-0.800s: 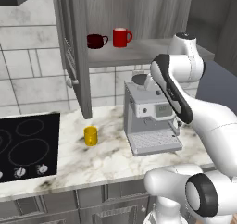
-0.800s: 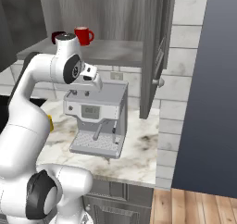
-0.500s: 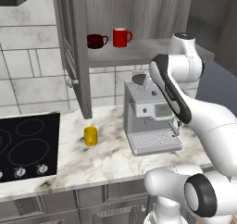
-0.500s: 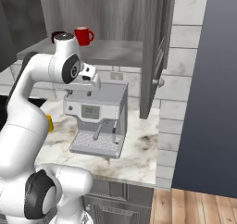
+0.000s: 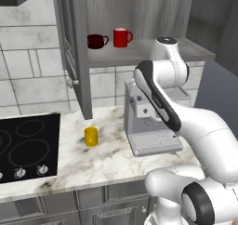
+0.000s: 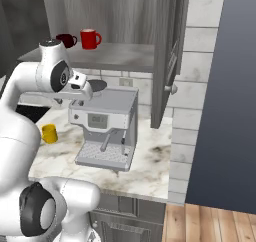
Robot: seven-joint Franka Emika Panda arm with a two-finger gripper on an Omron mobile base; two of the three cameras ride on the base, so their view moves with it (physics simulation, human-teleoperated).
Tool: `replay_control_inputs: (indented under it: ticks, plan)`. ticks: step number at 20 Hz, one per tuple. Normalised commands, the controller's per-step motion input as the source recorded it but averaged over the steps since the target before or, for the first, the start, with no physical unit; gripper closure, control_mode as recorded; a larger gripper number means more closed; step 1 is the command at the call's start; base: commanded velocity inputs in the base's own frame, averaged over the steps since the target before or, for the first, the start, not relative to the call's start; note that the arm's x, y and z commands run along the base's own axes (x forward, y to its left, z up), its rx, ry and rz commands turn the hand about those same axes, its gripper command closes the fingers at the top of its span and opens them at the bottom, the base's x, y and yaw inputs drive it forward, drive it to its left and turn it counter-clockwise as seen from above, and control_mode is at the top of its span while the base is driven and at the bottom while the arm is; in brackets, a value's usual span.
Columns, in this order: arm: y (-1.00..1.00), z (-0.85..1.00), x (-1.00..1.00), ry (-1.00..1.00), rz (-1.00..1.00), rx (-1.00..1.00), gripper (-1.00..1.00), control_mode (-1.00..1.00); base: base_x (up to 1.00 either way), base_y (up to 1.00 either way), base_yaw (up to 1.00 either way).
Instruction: Pick the mug on the counter and place it in the cabinet with the handle facing the right, like the mugs already inside.
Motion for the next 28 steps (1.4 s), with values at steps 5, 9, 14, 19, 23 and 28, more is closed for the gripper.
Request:
replay_control_inputs:
  ticks: [5,9,14,19,23,28]
  plan:
    - [0.58,-0.35,0.00,-0.02,-0.03,0.00,-1.00,-1.00,0.00,0.00,0.00]
    - [0.37,-0.50,-0.17,-0.04,-0.20,0.03,-1.00,-1.00,0.00,0.00,0.00]
    - [0.50,-0.49,-0.18,0.00,-0.21,0.01,-1.00,-1.00,0.00,0.00,0.00]
    - [0.46,-0.20,0.02,-0.07,-0.10,0.06,-1.00,-1.00,0.00,0.00,0.00]
    - [0.25,-0.31,0.08,-0.14,-0.01,-0.02,-1.00,-1.00,0.00,0.00,0.00]
    - [0.13,-0.21,0.03,-0.03,0.00,-0.06,-1.00,-1.00,0.00,0.00,0.00]
